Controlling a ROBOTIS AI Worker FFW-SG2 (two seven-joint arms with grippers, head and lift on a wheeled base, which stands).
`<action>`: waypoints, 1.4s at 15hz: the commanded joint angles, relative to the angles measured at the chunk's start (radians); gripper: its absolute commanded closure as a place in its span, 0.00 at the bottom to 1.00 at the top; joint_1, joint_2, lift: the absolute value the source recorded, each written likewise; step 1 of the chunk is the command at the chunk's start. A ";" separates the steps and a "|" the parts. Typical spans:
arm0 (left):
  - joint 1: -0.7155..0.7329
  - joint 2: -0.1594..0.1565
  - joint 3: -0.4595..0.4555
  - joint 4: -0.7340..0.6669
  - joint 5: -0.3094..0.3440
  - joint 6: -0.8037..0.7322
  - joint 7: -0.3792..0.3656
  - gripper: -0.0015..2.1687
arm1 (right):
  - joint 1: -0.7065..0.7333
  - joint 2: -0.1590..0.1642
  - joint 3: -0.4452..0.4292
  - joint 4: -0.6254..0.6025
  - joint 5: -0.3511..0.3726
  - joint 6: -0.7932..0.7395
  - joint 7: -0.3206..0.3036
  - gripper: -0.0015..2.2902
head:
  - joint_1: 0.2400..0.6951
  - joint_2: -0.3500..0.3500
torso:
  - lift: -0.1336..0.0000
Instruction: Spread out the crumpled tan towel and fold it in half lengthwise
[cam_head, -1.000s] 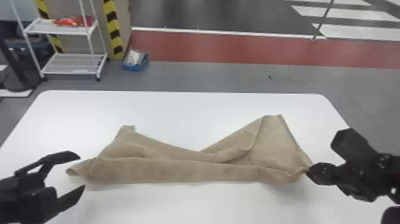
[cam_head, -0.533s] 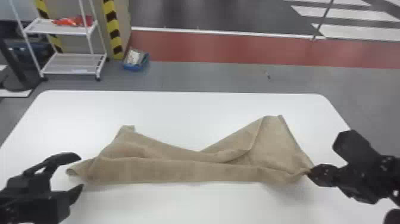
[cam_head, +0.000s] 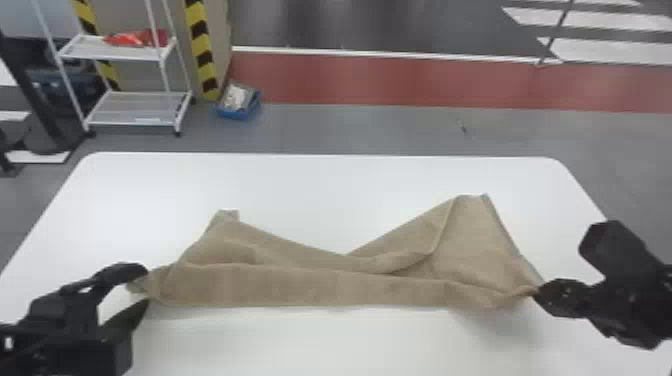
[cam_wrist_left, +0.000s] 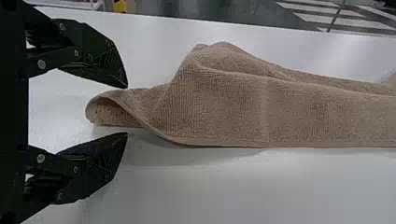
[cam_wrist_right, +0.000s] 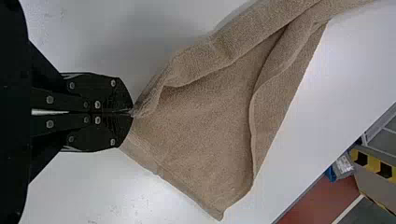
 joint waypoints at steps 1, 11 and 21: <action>0.002 -0.006 -0.002 -0.002 0.005 -0.004 0.007 0.30 | 0.000 0.000 0.000 -0.002 0.001 0.003 0.005 0.67 | 1.00 0.39 | 0.07; 0.010 -0.019 0.130 -0.198 0.155 0.186 -0.007 0.95 | -0.075 -0.048 -0.112 -0.075 -0.212 0.209 0.005 0.67 | 1.00 0.43 | 0.07; -0.593 -0.029 -0.140 0.029 0.069 0.410 -0.078 0.95 | -0.653 -0.127 0.149 0.279 -0.356 0.841 -0.193 0.67 | 0.94 0.42 | 0.07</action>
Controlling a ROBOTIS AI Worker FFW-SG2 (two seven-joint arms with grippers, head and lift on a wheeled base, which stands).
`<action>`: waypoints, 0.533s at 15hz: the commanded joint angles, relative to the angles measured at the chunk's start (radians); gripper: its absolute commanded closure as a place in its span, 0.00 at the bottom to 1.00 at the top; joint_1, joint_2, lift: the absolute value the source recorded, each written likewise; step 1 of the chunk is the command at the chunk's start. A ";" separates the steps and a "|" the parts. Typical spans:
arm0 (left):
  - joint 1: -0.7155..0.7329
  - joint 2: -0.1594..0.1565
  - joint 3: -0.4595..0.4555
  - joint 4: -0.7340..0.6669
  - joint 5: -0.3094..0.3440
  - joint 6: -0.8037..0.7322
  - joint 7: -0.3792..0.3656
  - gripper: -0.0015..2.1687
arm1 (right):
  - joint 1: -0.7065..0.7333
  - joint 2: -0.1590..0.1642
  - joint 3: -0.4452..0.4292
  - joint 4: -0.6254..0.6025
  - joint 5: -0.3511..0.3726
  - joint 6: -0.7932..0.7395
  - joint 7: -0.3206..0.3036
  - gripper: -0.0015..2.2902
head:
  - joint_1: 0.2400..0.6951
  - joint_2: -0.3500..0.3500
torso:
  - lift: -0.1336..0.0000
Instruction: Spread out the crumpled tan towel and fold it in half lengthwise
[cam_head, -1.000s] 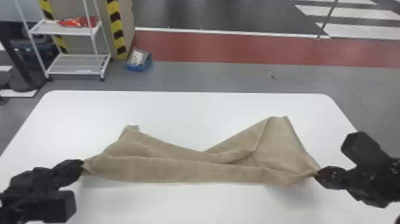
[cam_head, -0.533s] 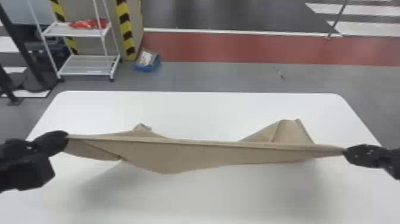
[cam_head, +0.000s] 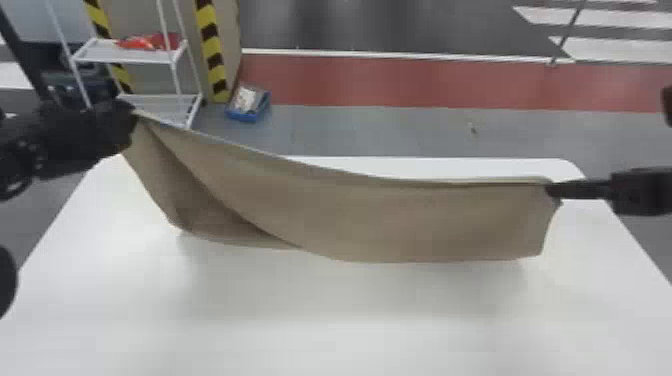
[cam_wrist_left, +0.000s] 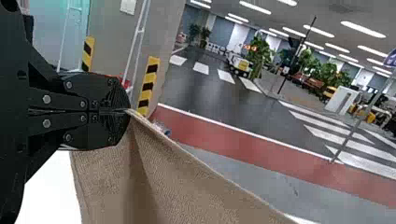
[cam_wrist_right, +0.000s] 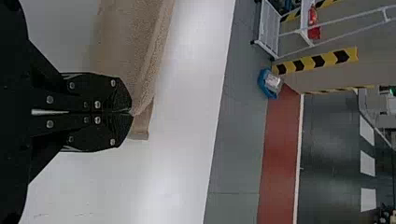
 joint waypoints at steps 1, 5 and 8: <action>-0.235 0.000 -0.138 0.219 -0.041 0.057 0.043 0.95 | -0.212 0.008 0.073 0.212 0.008 0.012 -0.035 0.67 | 0.83 0.42 | 0.07; -0.593 -0.045 -0.255 0.573 -0.069 0.063 0.123 0.95 | -0.533 0.018 0.109 0.505 0.026 -0.016 -0.112 0.67 | 0.60 0.41 | 0.07; -0.714 -0.052 -0.273 0.655 -0.069 0.063 0.141 0.95 | -0.706 0.003 0.099 0.611 0.020 -0.049 -0.132 0.67 | 0.33 0.40 | 0.07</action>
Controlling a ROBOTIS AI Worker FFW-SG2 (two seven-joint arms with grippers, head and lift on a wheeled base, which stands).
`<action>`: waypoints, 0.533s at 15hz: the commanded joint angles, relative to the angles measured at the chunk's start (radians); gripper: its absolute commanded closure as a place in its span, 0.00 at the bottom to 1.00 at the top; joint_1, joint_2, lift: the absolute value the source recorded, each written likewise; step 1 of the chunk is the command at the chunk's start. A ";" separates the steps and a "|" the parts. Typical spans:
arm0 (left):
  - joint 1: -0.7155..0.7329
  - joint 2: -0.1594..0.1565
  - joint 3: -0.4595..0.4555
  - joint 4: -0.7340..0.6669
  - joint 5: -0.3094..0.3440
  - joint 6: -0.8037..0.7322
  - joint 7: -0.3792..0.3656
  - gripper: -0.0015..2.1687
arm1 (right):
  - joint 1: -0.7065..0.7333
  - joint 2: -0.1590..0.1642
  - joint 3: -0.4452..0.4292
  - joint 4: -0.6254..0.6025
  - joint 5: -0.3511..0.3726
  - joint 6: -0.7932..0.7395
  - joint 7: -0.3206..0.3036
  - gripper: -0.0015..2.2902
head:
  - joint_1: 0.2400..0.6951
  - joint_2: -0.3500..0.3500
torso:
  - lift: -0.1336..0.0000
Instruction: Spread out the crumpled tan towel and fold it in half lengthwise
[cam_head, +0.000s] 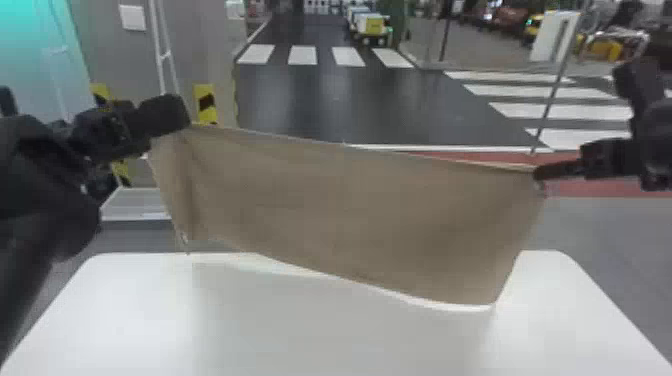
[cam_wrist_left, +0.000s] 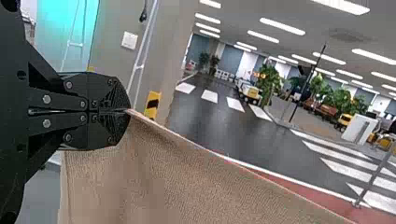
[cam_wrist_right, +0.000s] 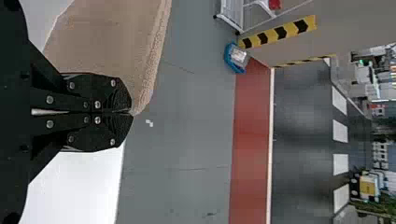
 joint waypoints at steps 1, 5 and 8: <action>-0.049 0.003 0.001 0.013 0.000 0.000 0.000 0.95 | -0.091 -0.031 -0.012 0.039 -0.028 -0.003 0.004 0.67 | 0.26 0.40 | 0.07; 0.307 0.104 0.105 -0.355 0.012 -0.006 0.005 0.95 | 0.285 -0.204 -0.082 -0.343 -0.243 0.150 0.083 0.67 | 0.14 0.38 | 0.07; 0.730 0.126 0.268 -0.584 0.015 -0.132 0.048 0.95 | 0.718 -0.221 -0.254 -0.619 -0.312 0.122 0.149 0.67 | 0.36 0.38 | 0.07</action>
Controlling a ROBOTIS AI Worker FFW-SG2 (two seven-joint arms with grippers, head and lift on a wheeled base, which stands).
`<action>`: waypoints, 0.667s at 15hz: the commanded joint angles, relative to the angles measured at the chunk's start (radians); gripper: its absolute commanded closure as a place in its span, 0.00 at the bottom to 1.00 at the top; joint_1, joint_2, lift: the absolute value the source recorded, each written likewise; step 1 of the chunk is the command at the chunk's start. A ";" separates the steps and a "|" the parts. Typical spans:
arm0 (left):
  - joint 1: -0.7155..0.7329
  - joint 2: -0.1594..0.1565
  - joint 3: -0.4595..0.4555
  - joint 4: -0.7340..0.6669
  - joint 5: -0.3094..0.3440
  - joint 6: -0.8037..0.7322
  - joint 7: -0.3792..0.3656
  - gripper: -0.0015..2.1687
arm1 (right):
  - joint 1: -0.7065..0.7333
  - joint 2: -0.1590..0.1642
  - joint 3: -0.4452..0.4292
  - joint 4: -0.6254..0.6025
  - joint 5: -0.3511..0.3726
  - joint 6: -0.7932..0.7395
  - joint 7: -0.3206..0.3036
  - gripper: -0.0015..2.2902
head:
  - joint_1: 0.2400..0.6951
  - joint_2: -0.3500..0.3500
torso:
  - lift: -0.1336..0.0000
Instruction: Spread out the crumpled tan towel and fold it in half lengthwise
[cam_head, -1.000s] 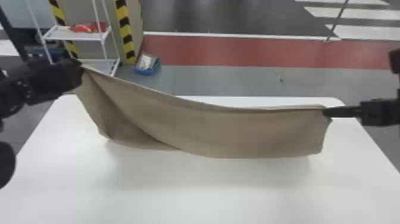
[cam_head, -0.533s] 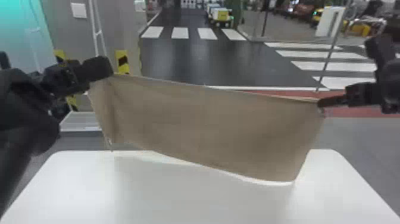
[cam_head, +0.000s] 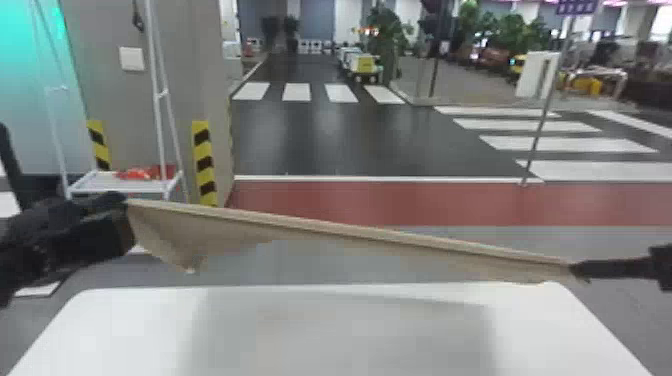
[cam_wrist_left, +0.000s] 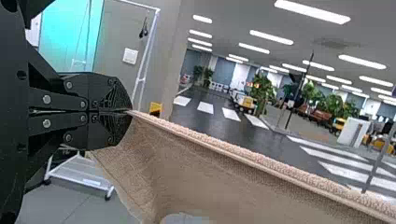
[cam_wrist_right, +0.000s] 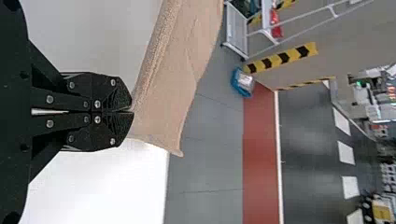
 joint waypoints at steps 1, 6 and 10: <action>0.325 0.012 0.116 -0.136 0.001 -0.128 0.039 0.95 | 0.323 0.004 -0.119 -0.184 -0.025 -0.071 0.040 0.67 | 0.49 0.38 | 0.07; 0.670 0.003 0.173 -0.170 -0.052 -0.233 0.070 0.95 | 0.607 0.073 -0.229 -0.255 -0.014 -0.319 0.184 0.67 | 1.00 0.36 | 0.07; 0.768 0.029 0.259 -0.208 -0.058 -0.257 -0.028 0.95 | 0.677 0.092 -0.312 -0.252 -0.028 -0.436 0.184 0.67 | 1.00 0.36 | 0.07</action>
